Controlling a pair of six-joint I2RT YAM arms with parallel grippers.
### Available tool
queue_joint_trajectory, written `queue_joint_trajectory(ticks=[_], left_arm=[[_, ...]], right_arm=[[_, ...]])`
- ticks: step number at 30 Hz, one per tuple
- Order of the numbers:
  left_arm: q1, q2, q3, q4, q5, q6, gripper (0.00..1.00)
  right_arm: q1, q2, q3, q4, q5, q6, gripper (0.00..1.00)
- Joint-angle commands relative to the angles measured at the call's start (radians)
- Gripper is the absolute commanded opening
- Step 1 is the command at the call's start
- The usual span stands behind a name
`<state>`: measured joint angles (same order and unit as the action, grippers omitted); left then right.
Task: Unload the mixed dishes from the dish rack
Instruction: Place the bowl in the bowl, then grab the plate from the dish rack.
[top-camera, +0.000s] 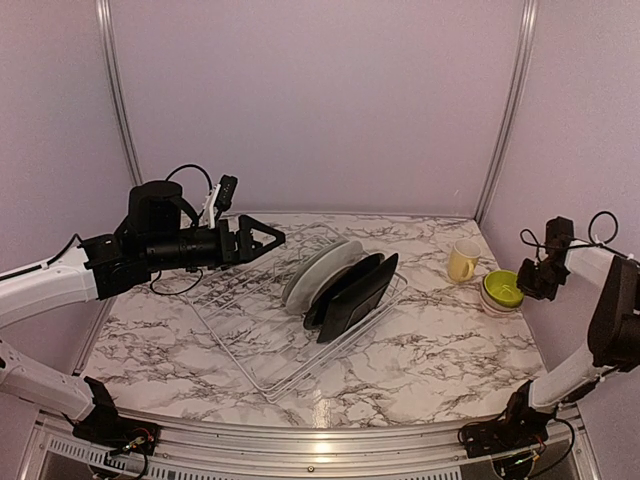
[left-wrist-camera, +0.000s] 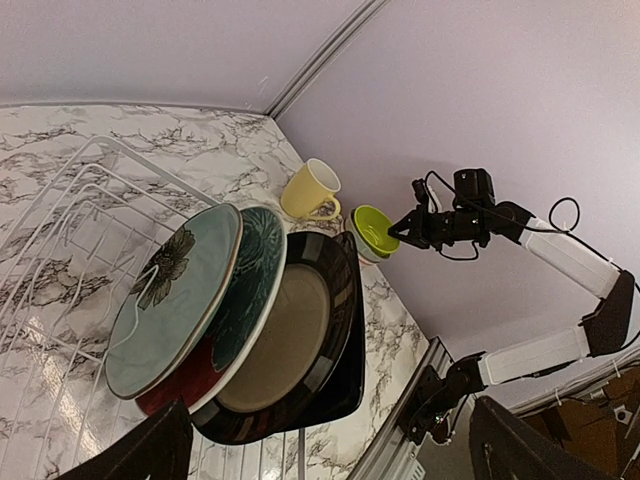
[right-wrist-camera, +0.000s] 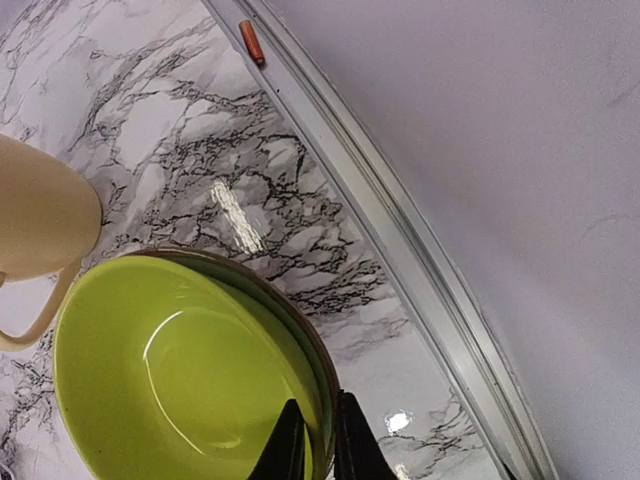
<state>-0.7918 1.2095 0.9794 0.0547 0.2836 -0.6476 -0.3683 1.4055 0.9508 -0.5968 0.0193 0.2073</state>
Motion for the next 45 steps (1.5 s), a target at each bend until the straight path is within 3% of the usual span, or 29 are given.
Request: queue_joint_trajectory(ticks=[1, 7, 17, 27, 32, 36, 38, 45], left_arm=[[0.004, 0.009, 0.018, 0.018, 0.018, -0.005, 0.99], [0.003, 0.001, 0.006, 0.017, 0.013, -0.008, 0.99], [0.003, 0.004, 0.006, 0.018, 0.020, -0.007, 0.99], [0.003, 0.020, 0.013, 0.017, 0.016, -0.001, 0.99], [0.003, 0.027, 0.011, 0.016, 0.019, 0.007, 0.99], [0.004, 0.039, -0.002, 0.037, 0.067, -0.004, 0.99], [-0.003, 0.044, -0.021, 0.065, 0.110, -0.019, 0.99], [-0.089, 0.049, -0.087, 0.140, 0.152, 0.001, 0.91]], right_arm=[[0.002, 0.023, 0.019, 0.048, -0.072, 0.010, 0.08], [0.002, 0.038, 0.013, 0.038, -0.117, 0.006, 0.04], [0.002, 0.033, 0.000, 0.028, -0.108, 0.011, 0.10], [0.018, -0.115, 0.145, -0.107, -0.041, -0.013, 0.56], [0.128, -0.172, 0.200, -0.133, -0.058, -0.028, 0.76], [0.231, -0.204, 0.228, -0.100, -0.135, -0.017, 0.85], [0.294, -0.220, 0.241, -0.063, -0.183, -0.015, 0.97], [0.518, -0.261, 0.262, 0.089, -0.334, 0.008, 0.99]])
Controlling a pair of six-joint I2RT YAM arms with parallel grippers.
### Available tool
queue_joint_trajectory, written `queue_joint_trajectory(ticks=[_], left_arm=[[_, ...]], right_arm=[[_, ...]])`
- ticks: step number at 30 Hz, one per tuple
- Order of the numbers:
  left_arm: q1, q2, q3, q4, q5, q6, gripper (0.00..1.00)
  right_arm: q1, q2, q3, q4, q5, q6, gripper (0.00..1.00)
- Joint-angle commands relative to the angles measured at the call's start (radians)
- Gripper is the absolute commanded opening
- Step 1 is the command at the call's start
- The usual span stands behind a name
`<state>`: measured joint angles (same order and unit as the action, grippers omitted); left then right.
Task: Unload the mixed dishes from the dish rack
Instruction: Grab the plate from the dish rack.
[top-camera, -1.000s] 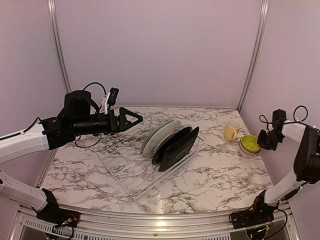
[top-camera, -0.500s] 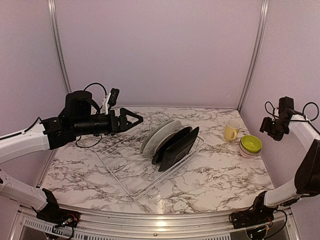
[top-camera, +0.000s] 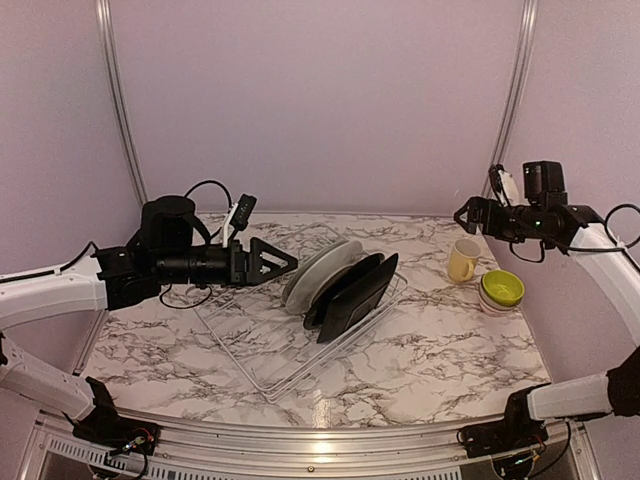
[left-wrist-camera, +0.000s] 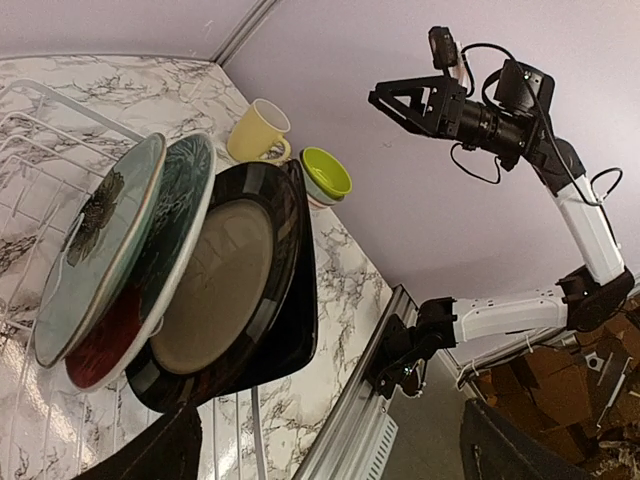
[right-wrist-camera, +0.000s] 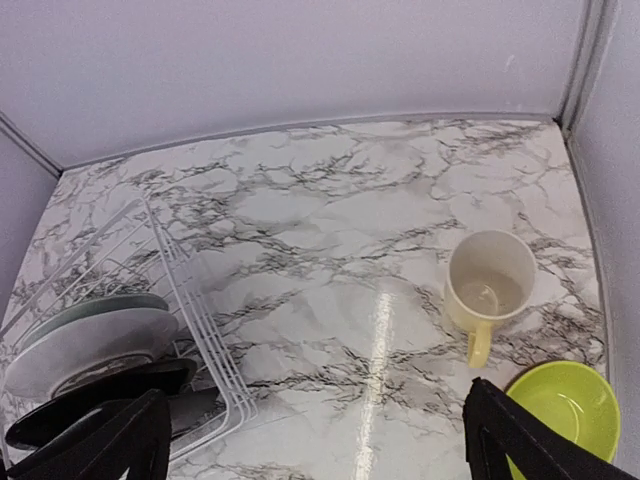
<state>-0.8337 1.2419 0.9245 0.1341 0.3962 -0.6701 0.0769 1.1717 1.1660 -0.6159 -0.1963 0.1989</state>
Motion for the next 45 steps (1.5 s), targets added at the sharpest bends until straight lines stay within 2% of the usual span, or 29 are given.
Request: queue_joint_trajectory(ticks=[1, 4, 11, 17, 26, 32, 45], left_arm=[[-0.063, 0.020, -0.035, 0.062, 0.028, 0.036, 0.91], [-0.113, 0.035, -0.048, 0.049, -0.041, 0.080, 0.90], [-0.242, 0.119, -0.042, 0.027, -0.239, 0.138, 0.86], [-0.266, 0.206, 0.004, 0.021, -0.317, 0.173, 0.84], [-0.268, 0.317, 0.121, -0.035, -0.334, 0.263, 0.72], [-0.268, 0.349, 0.162, -0.045, -0.351, 0.336, 0.56], [-0.268, 0.448, 0.282, -0.077, -0.337, 0.461, 0.38]], right_arm=[[0.076, -0.027, 0.044, 0.120, -0.134, 0.016, 0.99], [0.077, -0.063, 0.026, 0.152, -0.115, 0.020, 0.98], [0.075, -0.258, -0.103, 0.284, -0.006, 0.037, 0.98], [0.075, -0.308, -0.098, 0.252, 0.002, -0.030, 0.99], [0.075, -0.315, -0.108, 0.252, -0.019, -0.048, 0.99], [0.075, -0.318, -0.128, 0.273, -0.027, -0.035, 0.99], [0.074, -0.302, -0.119, 0.274, -0.019, -0.035, 0.98]])
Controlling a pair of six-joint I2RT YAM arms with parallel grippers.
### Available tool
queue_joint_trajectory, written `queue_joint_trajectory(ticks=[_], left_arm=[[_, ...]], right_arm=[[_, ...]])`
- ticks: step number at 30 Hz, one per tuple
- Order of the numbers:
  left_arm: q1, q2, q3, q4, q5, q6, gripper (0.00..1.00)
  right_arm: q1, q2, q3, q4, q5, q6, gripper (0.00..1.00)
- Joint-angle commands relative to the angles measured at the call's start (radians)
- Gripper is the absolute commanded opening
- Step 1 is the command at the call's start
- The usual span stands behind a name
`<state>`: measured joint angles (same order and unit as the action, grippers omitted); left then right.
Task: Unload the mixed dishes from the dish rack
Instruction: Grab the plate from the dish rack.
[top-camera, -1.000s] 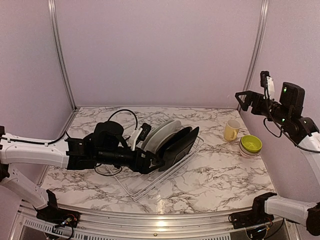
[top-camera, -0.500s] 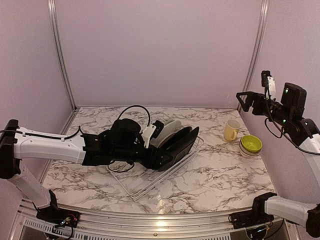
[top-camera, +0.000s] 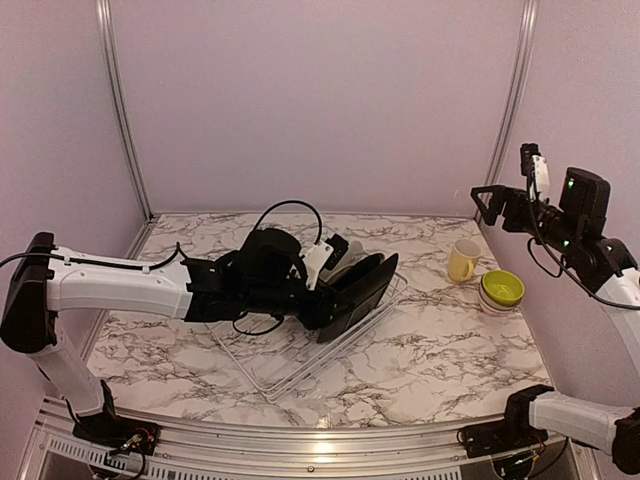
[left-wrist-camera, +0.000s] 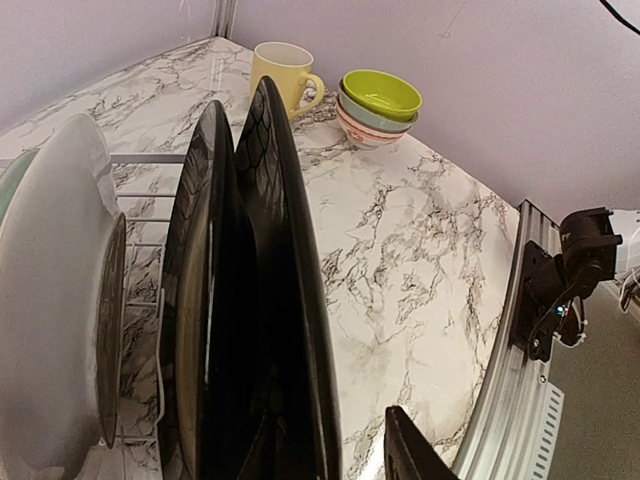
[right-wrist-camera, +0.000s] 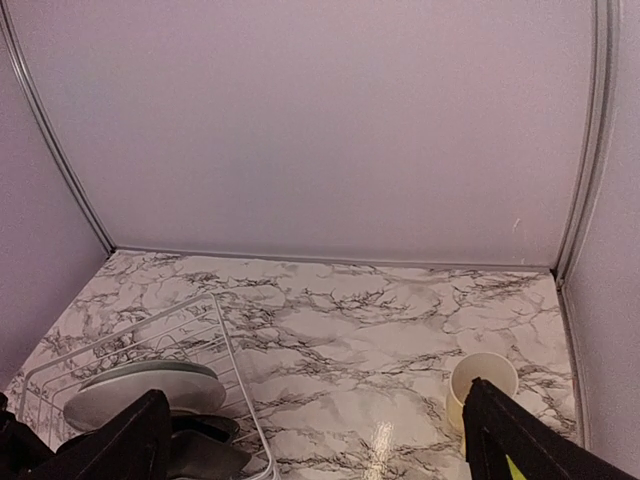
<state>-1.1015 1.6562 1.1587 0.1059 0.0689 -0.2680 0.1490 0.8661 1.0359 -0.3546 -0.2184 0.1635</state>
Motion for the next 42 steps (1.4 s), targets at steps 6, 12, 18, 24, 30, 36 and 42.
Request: queue_joint_trajectory(ticks=[6, 12, 18, 24, 30, 36, 42], left_arm=[[-0.008, 0.076, 0.097, -0.118, -0.077, 0.088, 0.40], [-0.020, 0.119, 0.154, -0.187, -0.135, 0.105, 0.42], [-0.027, 0.166, 0.230, -0.263, -0.159, 0.129, 0.38], [-0.033, 0.200, 0.279, -0.310, -0.160, 0.141, 0.41], [-0.038, 0.205, 0.303, -0.330, -0.170, 0.140, 0.28], [-0.041, 0.217, 0.320, -0.344, -0.170, 0.142, 0.19], [-0.042, 0.215, 0.336, -0.363, -0.155, 0.164, 0.10]], right_arm=[[0.002, -0.004, 0.015, 0.006, 0.019, -0.005, 0.98], [0.004, -0.005, 0.006, 0.008, 0.017, -0.001, 0.99], [0.003, -0.010, 0.007, 0.002, 0.026, -0.005, 0.99], [0.002, -0.021, -0.002, -0.001, 0.033, -0.010, 0.98], [0.003, -0.035, -0.007, -0.010, 0.043, -0.017, 0.99], [0.003, -0.048, -0.013, -0.014, 0.051, -0.022, 0.98], [0.002, -0.052, -0.017, -0.018, 0.059, -0.024, 0.99]])
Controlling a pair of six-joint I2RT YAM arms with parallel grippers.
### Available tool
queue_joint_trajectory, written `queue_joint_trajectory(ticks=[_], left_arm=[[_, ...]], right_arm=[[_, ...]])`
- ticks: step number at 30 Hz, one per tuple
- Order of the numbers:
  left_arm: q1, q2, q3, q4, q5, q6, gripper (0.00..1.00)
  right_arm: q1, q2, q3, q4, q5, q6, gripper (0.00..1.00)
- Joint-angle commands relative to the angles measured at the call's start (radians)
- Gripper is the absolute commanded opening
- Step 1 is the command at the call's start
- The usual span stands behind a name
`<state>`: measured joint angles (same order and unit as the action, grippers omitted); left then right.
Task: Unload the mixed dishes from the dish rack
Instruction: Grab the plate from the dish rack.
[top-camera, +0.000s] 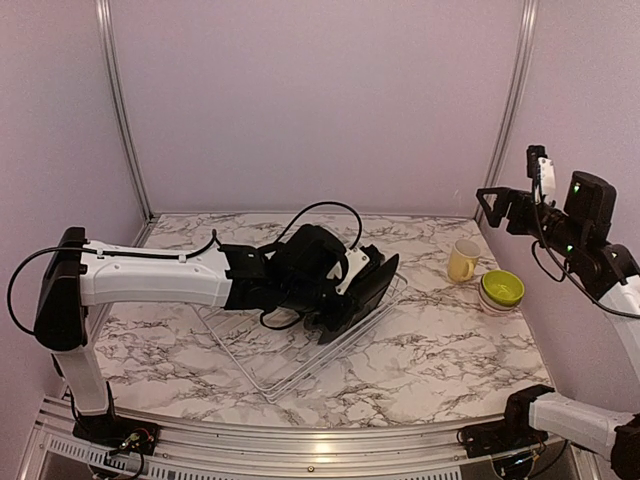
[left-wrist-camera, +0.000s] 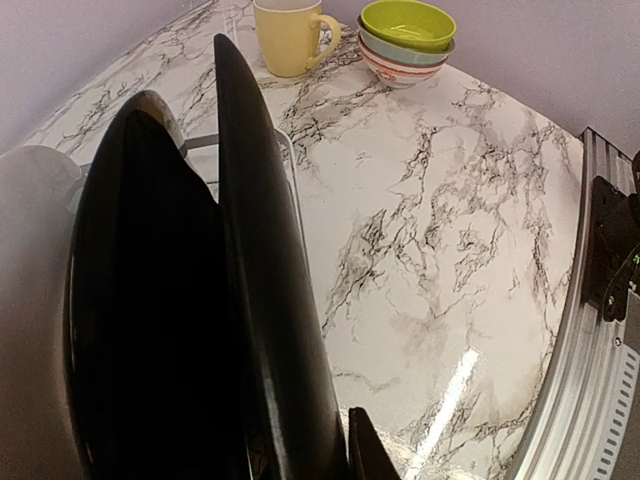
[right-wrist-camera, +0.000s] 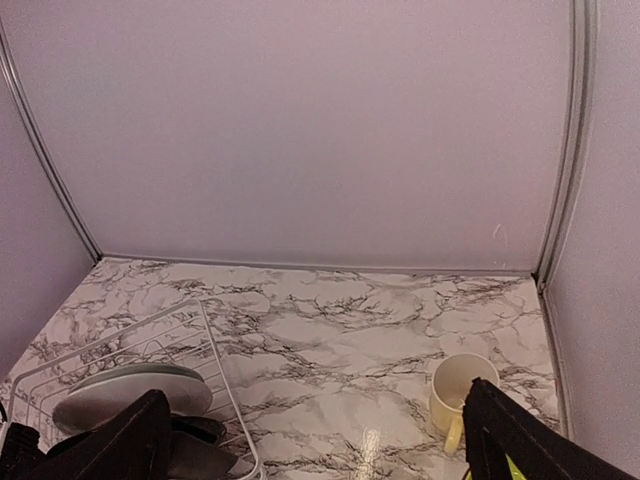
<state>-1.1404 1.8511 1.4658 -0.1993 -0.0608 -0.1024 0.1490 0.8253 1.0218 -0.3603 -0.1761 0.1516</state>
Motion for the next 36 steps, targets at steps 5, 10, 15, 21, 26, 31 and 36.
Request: queue_joint_trajectory(ticks=[5, 10, 15, 21, 26, 31, 36], left_arm=[[-0.004, 0.006, 0.035, -0.069, 0.009, 0.035, 0.05], [-0.004, -0.002, 0.050, -0.096, 0.032, 0.086, 0.01], [-0.004, -0.005, 0.085, -0.118, 0.044, 0.096, 0.00], [-0.004, -0.033, 0.116, -0.144, 0.050, 0.096, 0.00], [-0.004, -0.072, 0.132, -0.158, 0.080, 0.096, 0.00], [-0.004, -0.115, 0.133, -0.144, 0.094, 0.096, 0.00], [-0.003, -0.149, 0.129, -0.122, 0.107, 0.096, 0.00]], right_arm=[[0.003, -0.015, -0.006, -0.011, 0.018, -0.014, 0.99], [0.003, -0.015, -0.006, -0.014, 0.019, -0.012, 0.98], [0.003, -0.016, -0.003, -0.014, 0.021, -0.008, 0.99], [0.003, -0.007, 0.001, -0.009, 0.013, 0.001, 0.99], [0.002, -0.002, 0.001, 0.001, 0.004, 0.013, 0.98], [0.003, -0.004, -0.003, 0.006, -0.002, 0.022, 0.99], [0.002, -0.007, 0.001, 0.002, -0.003, 0.023, 0.99]])
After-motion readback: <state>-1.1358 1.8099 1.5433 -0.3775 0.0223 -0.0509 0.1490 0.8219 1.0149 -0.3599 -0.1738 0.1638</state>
